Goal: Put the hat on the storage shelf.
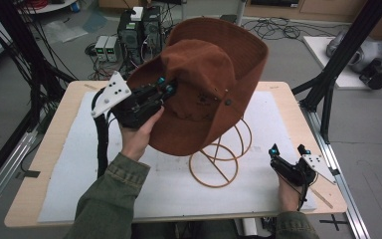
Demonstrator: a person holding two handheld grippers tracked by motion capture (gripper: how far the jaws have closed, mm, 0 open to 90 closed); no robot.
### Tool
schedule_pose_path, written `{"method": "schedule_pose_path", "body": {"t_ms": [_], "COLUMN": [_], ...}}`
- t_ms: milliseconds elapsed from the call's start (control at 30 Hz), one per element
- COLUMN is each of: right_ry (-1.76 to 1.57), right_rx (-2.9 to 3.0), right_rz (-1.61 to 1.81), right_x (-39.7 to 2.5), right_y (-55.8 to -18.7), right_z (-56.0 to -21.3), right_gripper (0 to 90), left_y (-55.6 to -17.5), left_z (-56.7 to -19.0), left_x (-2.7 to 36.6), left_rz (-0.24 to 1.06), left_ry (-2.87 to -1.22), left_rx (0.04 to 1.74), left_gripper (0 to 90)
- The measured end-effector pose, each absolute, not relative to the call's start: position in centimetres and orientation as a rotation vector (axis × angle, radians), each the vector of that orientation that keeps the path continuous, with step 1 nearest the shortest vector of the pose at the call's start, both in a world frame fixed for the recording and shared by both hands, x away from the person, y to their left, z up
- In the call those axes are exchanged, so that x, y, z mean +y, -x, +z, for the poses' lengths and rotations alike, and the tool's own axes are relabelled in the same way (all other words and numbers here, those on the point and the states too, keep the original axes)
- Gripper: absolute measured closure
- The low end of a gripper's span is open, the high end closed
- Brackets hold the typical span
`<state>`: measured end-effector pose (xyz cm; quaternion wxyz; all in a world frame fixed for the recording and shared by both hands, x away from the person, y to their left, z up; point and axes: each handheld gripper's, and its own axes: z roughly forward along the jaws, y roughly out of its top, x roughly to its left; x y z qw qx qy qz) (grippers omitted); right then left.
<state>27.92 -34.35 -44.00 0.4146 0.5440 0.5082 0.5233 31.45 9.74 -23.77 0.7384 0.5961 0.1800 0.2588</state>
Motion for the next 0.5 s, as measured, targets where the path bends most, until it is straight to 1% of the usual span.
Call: {"method": "schedule_pose_path", "body": {"t_ms": [300,333,500], "right_ry": [-1.366,-1.371,-1.366], "right_rx": [1.270,1.270,1.272], "right_rz": [1.316,1.319,1.314], "right_x": [-34.5,-34.4,-34.4], "right_y": [-28.0,-27.9,-27.9], "right_z": [-44.0,-44.0,-44.0], "right_gripper": [4.6,4.6,4.6], "left_y": [-30.5,-30.5,-30.6], "left_z": [-22.4,-22.1,-21.8], "left_x": [7.5,6.8,5.7], "left_rz": [0.477,0.439,0.429], "left_ry": [-1.348,-1.378,-1.444], "left_rx": [0.276,0.247,0.209], "left_gripper": [87.6,87.6,87.5]}}
